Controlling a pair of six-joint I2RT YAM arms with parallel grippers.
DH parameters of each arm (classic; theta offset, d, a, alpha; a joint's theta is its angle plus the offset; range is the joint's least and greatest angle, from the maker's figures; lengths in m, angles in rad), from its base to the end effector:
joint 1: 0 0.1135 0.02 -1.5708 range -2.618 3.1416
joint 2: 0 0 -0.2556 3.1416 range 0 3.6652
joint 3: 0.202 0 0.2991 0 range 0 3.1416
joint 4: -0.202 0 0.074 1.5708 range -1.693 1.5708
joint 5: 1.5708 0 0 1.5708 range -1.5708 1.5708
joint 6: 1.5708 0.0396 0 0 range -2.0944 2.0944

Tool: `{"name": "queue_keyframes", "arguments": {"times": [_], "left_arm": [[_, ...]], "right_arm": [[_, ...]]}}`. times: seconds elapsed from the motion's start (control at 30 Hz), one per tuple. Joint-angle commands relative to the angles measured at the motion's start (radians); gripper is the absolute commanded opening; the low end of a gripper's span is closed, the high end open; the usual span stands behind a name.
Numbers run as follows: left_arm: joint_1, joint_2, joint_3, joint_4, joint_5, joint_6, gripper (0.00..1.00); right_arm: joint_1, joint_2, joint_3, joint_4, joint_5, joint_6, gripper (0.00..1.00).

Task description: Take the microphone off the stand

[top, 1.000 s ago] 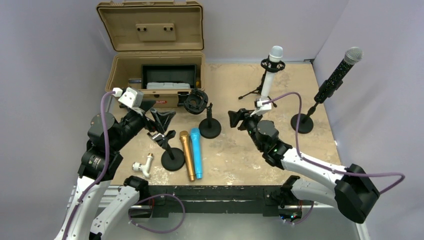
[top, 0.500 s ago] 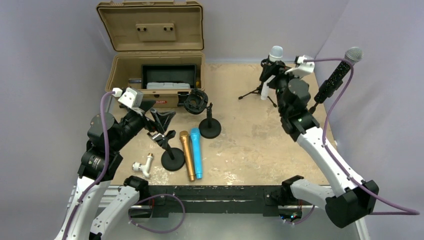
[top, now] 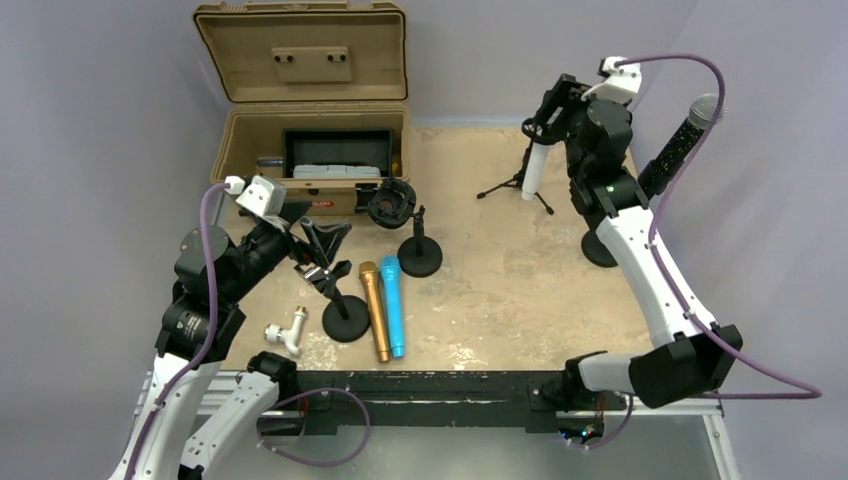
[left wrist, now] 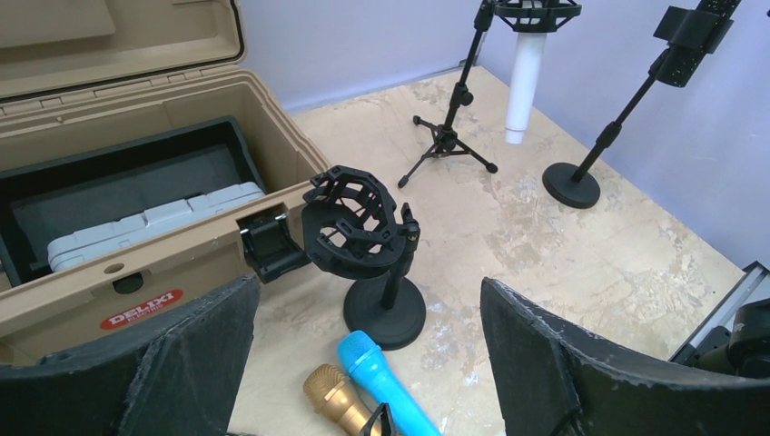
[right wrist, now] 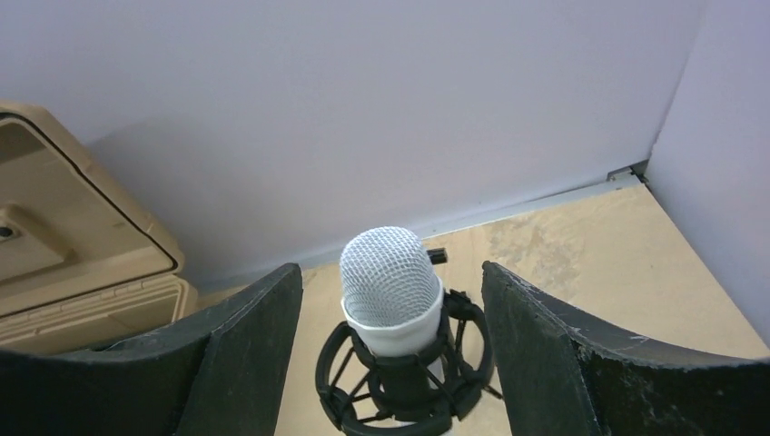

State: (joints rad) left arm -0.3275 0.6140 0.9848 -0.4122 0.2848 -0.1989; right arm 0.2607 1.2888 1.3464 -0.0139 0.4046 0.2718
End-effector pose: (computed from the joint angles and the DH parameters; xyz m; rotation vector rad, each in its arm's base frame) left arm 0.1615 -0.0666 0.4182 0.3290 1.6147 -0.6335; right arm 0.3405 0.0747 0.4406 0.3292 1.4959 0.1153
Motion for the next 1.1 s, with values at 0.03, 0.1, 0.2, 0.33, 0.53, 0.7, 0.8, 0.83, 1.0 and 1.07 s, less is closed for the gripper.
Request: {"name": "queue_keyframes", "arguments": {"times": [0.03,0.1,0.2,0.33,0.53,0.7,0.8,0.83,1.0,1.07], "left_arm": [[0.005,-0.009,0.013,0.036,0.016,-0.009,0.89],[0.005,-0.007,0.013,0.036,0.017,-0.01,0.89],[0.005,-0.005,0.012,0.036,0.019,-0.01,0.89],[0.005,-0.005,0.013,0.037,0.019,-0.01,0.89],[0.005,-0.002,0.013,0.036,0.019,-0.01,0.89],[0.005,0.001,0.012,0.036,0.019,-0.01,0.89],[0.005,0.002,0.013,0.036,0.018,-0.01,0.89],[0.005,0.001,0.012,0.036,0.017,-0.01,0.89],[0.005,0.001,0.013,0.037,0.017,-0.01,0.89],[0.006,0.0,0.012,0.038,0.018,-0.01,0.88]], "right_arm": [[-0.003,0.068,0.133,-0.082,-0.073,-0.051,0.71],[-0.005,0.095,0.164,-0.102,-0.084,-0.058,0.71],[-0.005,0.134,0.206,-0.136,-0.084,-0.075,0.71],[-0.005,0.173,0.238,-0.163,-0.051,-0.095,0.7],[-0.005,0.202,0.248,-0.18,0.001,-0.113,0.65],[-0.005,0.229,0.252,-0.179,0.003,-0.124,0.59],[-0.005,0.243,0.271,-0.185,-0.007,-0.13,0.51],[-0.005,0.244,0.276,-0.185,-0.009,-0.132,0.48],[-0.005,0.237,0.311,-0.181,-0.02,-0.151,0.31],[-0.005,0.231,0.324,-0.176,-0.019,-0.161,0.25]]}}
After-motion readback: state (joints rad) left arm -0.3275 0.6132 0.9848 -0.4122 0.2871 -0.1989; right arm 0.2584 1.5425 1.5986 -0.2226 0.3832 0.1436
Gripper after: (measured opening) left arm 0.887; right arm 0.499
